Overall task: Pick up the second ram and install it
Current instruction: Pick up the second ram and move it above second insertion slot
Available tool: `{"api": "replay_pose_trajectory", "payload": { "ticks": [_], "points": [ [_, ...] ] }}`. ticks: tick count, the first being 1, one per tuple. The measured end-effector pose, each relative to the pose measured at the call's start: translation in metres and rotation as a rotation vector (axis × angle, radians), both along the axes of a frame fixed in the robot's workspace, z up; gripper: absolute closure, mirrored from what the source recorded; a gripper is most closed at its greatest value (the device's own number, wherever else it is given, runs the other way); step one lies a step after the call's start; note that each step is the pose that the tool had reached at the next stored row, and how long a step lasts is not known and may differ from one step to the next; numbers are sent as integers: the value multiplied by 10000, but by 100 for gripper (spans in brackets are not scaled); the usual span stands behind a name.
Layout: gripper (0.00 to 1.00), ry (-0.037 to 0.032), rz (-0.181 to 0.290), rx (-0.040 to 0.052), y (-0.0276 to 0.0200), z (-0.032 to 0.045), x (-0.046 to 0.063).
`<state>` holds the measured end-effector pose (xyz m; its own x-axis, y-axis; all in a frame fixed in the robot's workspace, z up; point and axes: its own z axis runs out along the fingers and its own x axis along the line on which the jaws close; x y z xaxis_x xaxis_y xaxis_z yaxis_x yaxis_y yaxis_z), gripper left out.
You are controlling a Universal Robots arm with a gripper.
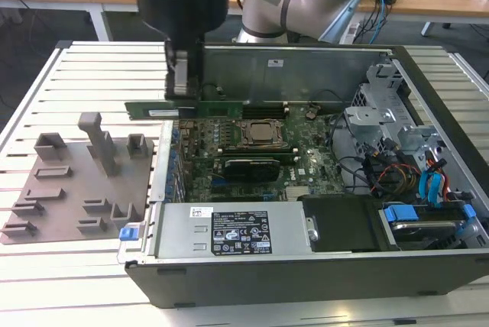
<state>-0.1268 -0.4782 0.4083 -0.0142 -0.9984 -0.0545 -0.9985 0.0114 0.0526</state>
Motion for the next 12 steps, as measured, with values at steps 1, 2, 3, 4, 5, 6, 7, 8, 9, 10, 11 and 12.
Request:
{"api": "replay_pose_trajectory", "payload": {
  "ticks": [1, 2, 3, 4, 5, 6, 7, 8, 9, 10, 11, 12],
  "points": [
    [86, 14, -1, 0, 0, 0, 90],
    [86, 22, -1, 0, 0, 0, 132],
    [86, 31, 1, -1, 0, 0, 182],
    [86, 56, -1, 0, 0, 0, 298],
    [86, 78, 0, -1, 0, 0, 400],
    [86, 98, 1, 0, 0, -1, 515],
    [86, 112, 0, 0, 0, -1, 615],
    [86, 116, 1, -1, 0, -1, 642],
    [86, 117, 0, 0, 0, -1, 672],
    [86, 121, -1, 0, 1, -2, 709],
    [86, 125, -2, -1, 1, -1, 743],
    [86, 126, 0, -1, 1, -1, 768]
  ]
}}
